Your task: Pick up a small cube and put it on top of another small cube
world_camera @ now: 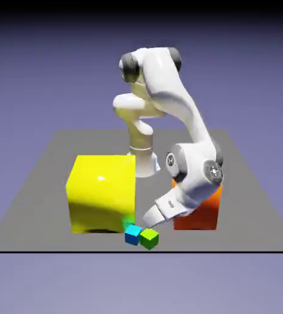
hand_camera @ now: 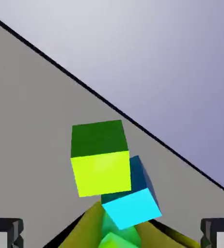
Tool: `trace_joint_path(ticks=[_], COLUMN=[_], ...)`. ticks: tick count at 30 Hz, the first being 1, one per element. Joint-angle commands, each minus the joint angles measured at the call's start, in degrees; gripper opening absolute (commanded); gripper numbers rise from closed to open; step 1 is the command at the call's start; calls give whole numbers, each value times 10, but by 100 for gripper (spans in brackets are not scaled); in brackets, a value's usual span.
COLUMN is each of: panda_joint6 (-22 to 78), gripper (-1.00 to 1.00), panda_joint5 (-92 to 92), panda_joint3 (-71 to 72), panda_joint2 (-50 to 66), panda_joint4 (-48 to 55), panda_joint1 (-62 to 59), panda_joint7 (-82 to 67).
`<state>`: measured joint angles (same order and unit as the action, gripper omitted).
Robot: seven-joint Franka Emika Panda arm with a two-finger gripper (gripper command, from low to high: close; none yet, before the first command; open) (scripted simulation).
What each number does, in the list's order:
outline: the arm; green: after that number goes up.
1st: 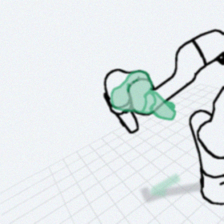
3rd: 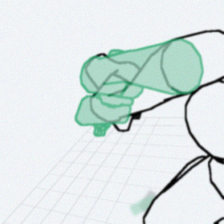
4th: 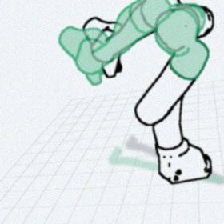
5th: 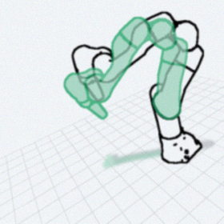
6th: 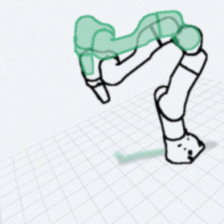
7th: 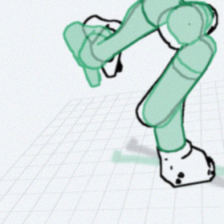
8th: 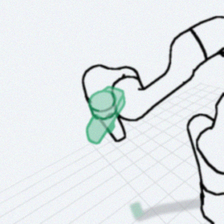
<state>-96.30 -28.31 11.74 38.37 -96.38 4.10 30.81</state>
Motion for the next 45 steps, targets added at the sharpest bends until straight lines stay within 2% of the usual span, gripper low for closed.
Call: trace_joint_path(ticks=[1, 6, 8, 12, 13, 18, 23, 34, 37, 39, 45], panda_joint6=[23, 136, 136, 58, 58, 135, 114, 301, 355, 358, 272], gripper=[0, 0, 0, 0, -100, -100, -100, -100, -100, -100, -100], panda_joint5=[-8, -50, -50, -68, -68, -45, 59, 163, 190, 192, 198], panda_joint3=[3, 21, 21, 11, 11, 27, -1, 138, 140, 139, 134], panda_joint2=[21, 125, 125, 131, 131, 122, 37, -191, -253, -258, -301], panda_joint4=[19, 113, 113, 37, 37, 111, 80, -40, -66, -68, -192], panda_joint1=[1, 6, 6, -18, -18, 3, -93, -6, 11, 12, 0], panda_joint7=[-3, -20, -20, 2, 2, -23, 8, 71, 104, 106, 97])
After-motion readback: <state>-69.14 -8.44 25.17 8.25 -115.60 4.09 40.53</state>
